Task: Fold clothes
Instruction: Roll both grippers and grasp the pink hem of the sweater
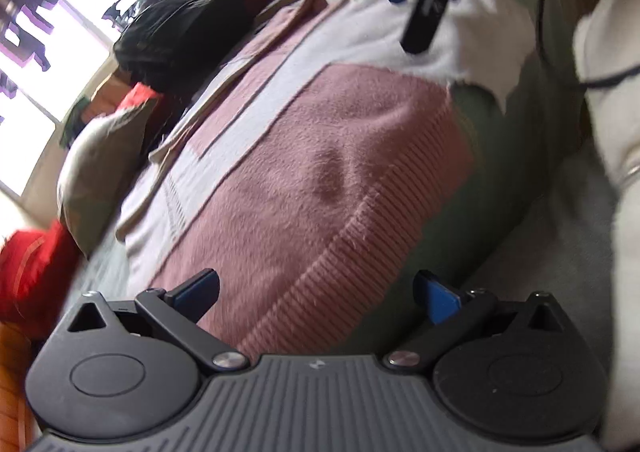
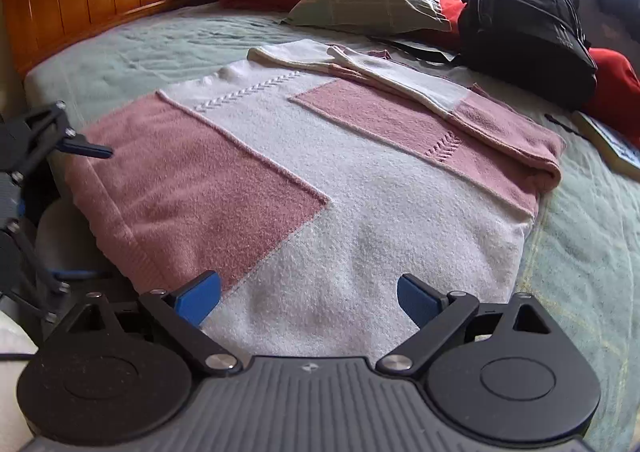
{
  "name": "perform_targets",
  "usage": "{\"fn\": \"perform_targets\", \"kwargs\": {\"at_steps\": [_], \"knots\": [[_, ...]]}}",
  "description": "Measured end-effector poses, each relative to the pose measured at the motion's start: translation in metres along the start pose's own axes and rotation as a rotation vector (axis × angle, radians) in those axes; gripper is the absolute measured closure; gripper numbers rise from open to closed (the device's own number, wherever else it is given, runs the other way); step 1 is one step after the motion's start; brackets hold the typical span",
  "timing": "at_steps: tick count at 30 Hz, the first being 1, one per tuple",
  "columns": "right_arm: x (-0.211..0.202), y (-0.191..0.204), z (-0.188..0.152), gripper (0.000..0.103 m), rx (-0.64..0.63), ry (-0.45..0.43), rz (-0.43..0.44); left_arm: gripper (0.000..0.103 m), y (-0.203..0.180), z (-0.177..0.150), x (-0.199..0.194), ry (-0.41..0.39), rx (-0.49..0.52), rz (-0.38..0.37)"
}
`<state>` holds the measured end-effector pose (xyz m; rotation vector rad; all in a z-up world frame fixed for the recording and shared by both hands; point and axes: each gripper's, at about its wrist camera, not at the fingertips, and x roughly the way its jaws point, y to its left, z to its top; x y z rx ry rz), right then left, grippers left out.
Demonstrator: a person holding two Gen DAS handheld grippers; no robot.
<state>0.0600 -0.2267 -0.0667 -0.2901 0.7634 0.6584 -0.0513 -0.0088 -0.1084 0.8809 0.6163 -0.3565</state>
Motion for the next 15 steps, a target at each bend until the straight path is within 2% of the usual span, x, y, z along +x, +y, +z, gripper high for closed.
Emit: {"fn": "perform_targets", "kwargs": {"at_steps": [3,6,11,15], "knots": [[-0.005,-0.002,-0.001,0.005,0.009,-0.012,0.000,0.000,-0.003,0.003,0.006,-0.005,0.053,0.004],[-0.009,-0.004,-0.003,0.005,0.012,-0.022,-0.004,0.000,-0.003,0.007,-0.002,-0.046,0.070,0.042],[-0.013,0.001,-0.004,0.005,0.003,-0.033,0.019,0.000,0.011,0.014,-0.017,-0.107,0.003,0.078],[-0.015,0.018,-0.002,0.002,-0.064,-0.040,0.056,0.000,0.021,0.018,-0.027,-0.156,-0.053,0.083]]}}
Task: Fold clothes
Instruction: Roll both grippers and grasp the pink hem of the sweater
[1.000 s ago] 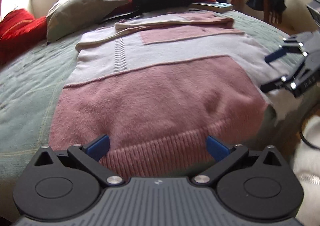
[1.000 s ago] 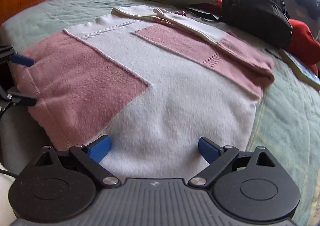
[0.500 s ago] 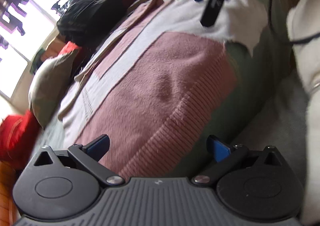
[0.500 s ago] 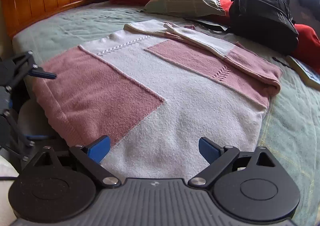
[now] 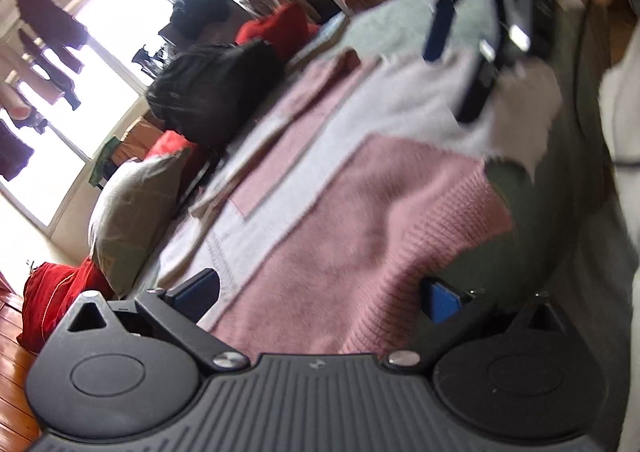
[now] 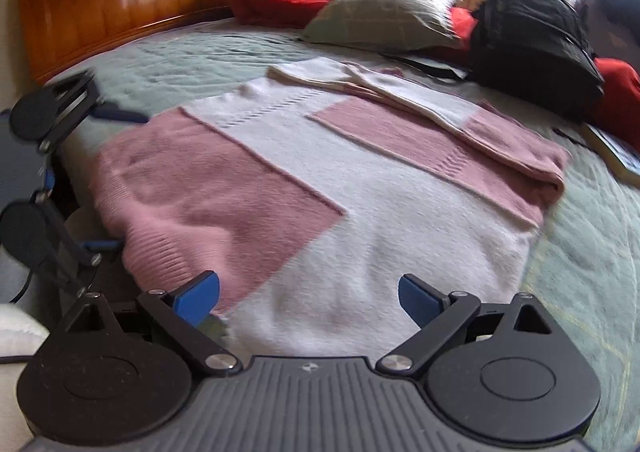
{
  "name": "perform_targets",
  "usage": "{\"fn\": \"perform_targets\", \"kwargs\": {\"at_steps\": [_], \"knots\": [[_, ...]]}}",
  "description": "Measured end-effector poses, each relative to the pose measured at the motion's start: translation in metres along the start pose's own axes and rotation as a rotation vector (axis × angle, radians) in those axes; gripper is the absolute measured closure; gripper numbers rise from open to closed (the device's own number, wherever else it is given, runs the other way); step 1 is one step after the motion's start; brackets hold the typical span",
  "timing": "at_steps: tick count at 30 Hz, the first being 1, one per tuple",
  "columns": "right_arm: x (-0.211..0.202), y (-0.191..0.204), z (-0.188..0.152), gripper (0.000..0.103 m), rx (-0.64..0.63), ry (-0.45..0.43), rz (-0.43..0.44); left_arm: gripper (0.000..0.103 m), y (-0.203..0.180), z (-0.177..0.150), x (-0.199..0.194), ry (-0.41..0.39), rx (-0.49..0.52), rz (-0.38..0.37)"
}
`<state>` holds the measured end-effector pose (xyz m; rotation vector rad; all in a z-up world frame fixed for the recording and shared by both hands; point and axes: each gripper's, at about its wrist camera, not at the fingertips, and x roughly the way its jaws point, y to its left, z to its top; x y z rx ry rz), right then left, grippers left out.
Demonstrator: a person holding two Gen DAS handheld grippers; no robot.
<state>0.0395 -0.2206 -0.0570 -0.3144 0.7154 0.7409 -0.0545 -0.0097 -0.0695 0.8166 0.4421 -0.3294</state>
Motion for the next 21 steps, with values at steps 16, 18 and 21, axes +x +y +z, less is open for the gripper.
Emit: {"fn": "perform_targets", "kwargs": {"at_steps": [16,18,21], "knots": [[0.055,0.081,0.015,0.000,-0.426,0.013,-0.198,0.000,0.018,0.004,0.001,-0.037,-0.112,-0.033],[0.053,0.080,0.017,0.000,-0.435,-0.016,-0.235,0.000,0.016,-0.001,0.000,-0.029,-0.111,-0.048],[0.041,0.079,0.018,0.000,-0.434,-0.068,-0.262,0.001,0.013,-0.008,0.004,0.000,-0.097,-0.047]]}}
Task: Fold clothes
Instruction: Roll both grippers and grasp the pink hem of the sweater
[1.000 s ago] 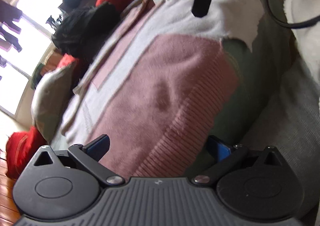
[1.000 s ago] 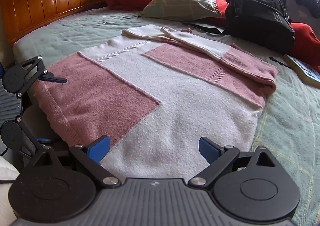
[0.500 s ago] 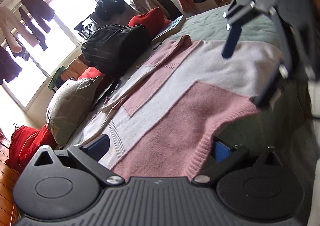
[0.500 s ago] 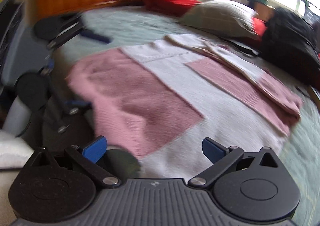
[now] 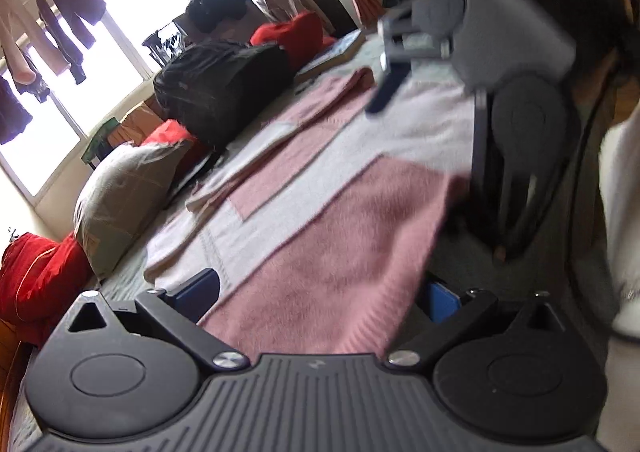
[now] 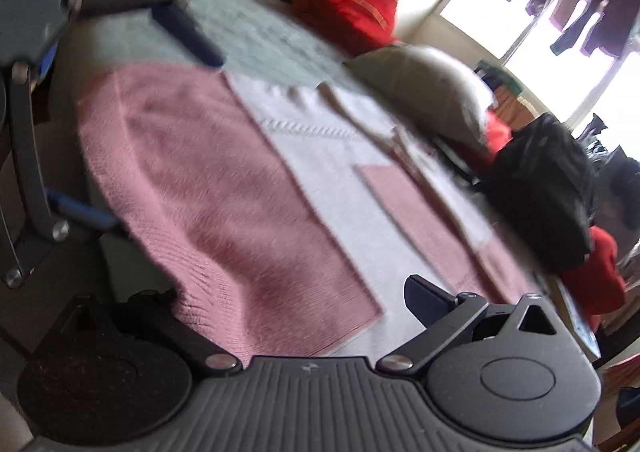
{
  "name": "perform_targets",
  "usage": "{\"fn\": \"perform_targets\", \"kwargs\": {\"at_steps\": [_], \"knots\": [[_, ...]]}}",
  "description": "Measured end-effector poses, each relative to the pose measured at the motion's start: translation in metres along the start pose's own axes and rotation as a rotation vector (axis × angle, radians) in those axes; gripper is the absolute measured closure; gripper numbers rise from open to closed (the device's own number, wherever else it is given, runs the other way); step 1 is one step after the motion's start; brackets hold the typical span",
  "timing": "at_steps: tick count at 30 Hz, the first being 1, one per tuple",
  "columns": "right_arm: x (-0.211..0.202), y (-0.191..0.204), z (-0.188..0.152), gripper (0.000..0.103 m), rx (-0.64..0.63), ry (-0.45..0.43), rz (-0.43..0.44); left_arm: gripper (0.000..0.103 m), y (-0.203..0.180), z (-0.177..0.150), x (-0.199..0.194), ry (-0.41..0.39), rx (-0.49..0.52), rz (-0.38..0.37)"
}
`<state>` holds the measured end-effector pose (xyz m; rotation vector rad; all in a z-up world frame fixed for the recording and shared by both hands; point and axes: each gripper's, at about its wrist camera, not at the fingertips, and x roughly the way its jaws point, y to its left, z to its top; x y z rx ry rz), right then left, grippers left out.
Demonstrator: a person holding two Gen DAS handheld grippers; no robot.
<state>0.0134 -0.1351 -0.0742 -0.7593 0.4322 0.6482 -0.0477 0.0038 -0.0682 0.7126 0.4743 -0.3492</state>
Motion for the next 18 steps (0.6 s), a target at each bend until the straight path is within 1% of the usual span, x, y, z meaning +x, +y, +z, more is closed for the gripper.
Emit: {"fn": "perform_targets", "kwargs": {"at_steps": [3,6,8,12,14,16,18], "knots": [[-0.011,-0.005,0.001,0.000,0.019,-0.036,-0.017,0.001,-0.004,-0.004,0.007,0.019,0.027,0.051],[-0.016,-0.010,0.004,0.000,0.049,-0.047,-0.012,0.001,-0.001,-0.002,0.011,0.017,0.037,0.139],[-0.016,-0.011,0.002,0.000,0.064,-0.037,0.006,0.000,0.005,-0.001,0.013,0.021,0.021,0.180],[-0.006,-0.009,-0.002,0.000,0.077,0.012,0.070,0.000,0.017,0.003,0.010,0.005,-0.038,0.185],[0.004,-0.006,-0.007,0.000,0.081,0.059,0.096,0.000,0.020,0.006,0.010,0.001,-0.048,0.185],[0.015,-0.006,-0.012,0.000,0.100,0.115,0.095,0.000,0.020,0.008,0.011,0.003,-0.042,0.192],[0.019,-0.014,-0.017,0.000,0.151,0.148,0.087,0.000,0.021,0.009,0.011,0.003,-0.037,0.196]]}}
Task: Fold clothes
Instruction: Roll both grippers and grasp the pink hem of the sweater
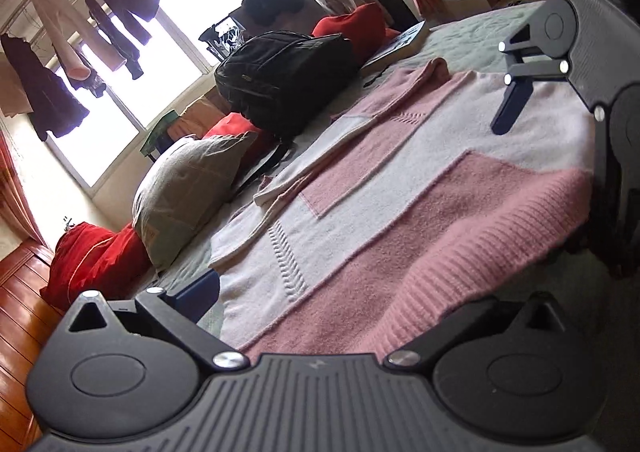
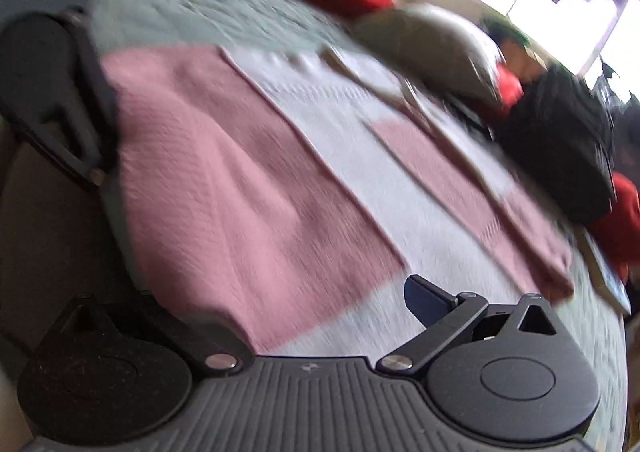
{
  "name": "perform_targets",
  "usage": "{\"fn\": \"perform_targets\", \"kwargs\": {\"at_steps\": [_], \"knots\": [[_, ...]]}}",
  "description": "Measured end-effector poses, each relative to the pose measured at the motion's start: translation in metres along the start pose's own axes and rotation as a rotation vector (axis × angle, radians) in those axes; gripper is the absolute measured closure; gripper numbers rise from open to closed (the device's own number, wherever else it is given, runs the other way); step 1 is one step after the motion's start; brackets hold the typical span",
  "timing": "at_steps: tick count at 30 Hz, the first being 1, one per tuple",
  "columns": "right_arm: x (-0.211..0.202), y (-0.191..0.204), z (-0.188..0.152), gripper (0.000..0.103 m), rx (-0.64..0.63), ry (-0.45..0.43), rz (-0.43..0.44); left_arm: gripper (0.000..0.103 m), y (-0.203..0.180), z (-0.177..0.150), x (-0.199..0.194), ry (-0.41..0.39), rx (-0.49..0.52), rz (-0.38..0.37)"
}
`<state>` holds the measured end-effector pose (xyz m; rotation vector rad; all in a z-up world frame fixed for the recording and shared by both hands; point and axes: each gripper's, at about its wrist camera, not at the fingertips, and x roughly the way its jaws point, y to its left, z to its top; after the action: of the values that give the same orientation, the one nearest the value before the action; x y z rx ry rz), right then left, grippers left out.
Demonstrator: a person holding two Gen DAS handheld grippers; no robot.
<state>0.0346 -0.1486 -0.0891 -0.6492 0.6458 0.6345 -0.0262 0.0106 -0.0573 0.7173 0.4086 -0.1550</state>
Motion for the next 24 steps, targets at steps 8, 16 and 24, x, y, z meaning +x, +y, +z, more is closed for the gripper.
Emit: {"fn": "perform_targets", "kwargs": {"at_steps": [8,16,24], "knots": [[-0.015,-0.017,-0.018,0.000,0.006,0.092,-0.145,0.000,0.000,-0.005,-0.003,-0.019,-0.024,-0.009],[-0.009,-0.016,-0.016,0.000,0.020,0.061,-0.212,0.001,-0.001,-0.010,-0.007,-0.017,-0.044,-0.023],[-0.029,-0.030,-0.007,0.000,0.044,-0.040,-0.329,0.001,-0.017,-0.028,-0.002,0.019,-0.015,-0.080]]}}
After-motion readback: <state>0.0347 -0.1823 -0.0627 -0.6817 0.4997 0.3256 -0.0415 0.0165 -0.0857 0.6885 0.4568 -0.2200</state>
